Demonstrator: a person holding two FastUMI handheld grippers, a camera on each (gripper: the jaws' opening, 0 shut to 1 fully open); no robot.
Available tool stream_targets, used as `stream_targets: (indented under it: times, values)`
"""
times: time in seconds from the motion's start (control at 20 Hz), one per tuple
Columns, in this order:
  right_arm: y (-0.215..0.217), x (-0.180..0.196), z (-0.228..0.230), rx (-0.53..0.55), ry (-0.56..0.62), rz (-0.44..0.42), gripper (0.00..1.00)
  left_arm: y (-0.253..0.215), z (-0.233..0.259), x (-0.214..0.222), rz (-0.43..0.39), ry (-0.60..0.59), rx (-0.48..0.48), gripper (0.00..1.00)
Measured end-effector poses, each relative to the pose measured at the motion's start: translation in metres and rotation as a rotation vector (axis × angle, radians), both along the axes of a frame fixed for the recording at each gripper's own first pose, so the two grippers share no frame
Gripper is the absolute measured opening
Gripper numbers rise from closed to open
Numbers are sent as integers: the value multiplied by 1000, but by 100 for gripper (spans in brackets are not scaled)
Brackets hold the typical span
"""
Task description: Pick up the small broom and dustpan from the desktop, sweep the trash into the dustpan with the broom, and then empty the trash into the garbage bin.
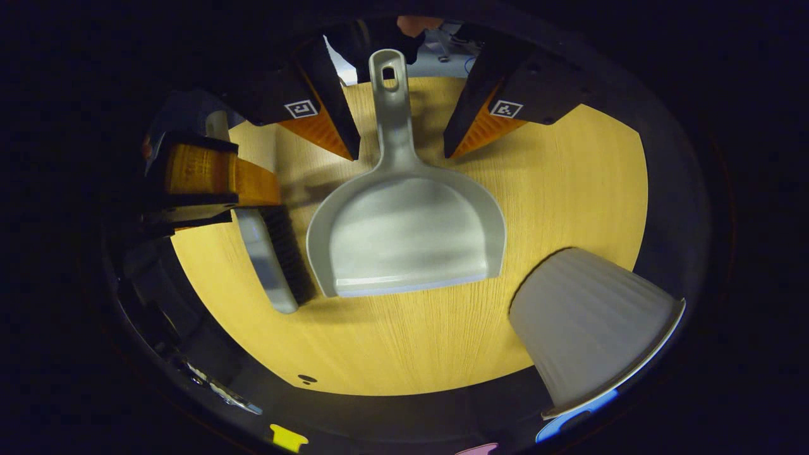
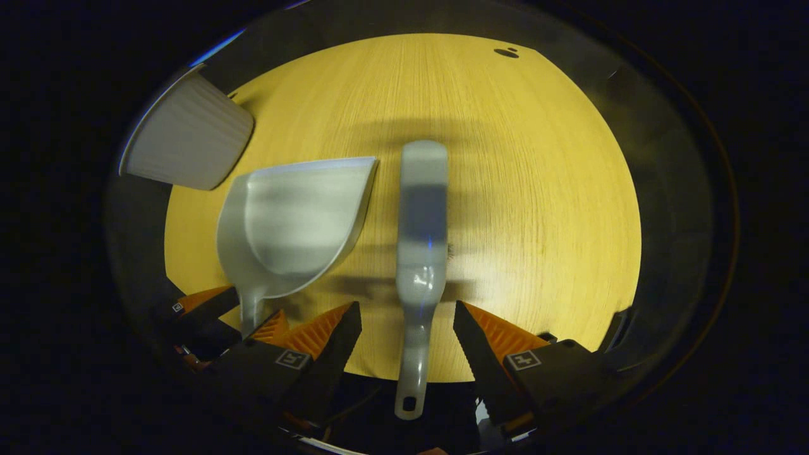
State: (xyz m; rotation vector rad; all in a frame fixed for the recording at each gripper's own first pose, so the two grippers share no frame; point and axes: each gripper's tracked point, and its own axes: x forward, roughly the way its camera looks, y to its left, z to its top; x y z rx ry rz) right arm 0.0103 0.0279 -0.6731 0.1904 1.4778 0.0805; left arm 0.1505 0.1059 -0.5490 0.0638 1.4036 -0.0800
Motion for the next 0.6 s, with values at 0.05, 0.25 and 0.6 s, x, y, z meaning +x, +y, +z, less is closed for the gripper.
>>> stream_targets:
  times: [0.05,0.25,0.6]
  values:
    - [-1,2,11,-3,-47,-3,93,-1,9,0,-27,-40,-3,82]
    - [-15,0,65,-74,-230,-3,96,-4,58,-2,-139,-224,-5,81]
    - [-31,23,227,-96,-807,-150,96,5,209,-3,-153,-693,-38,81]
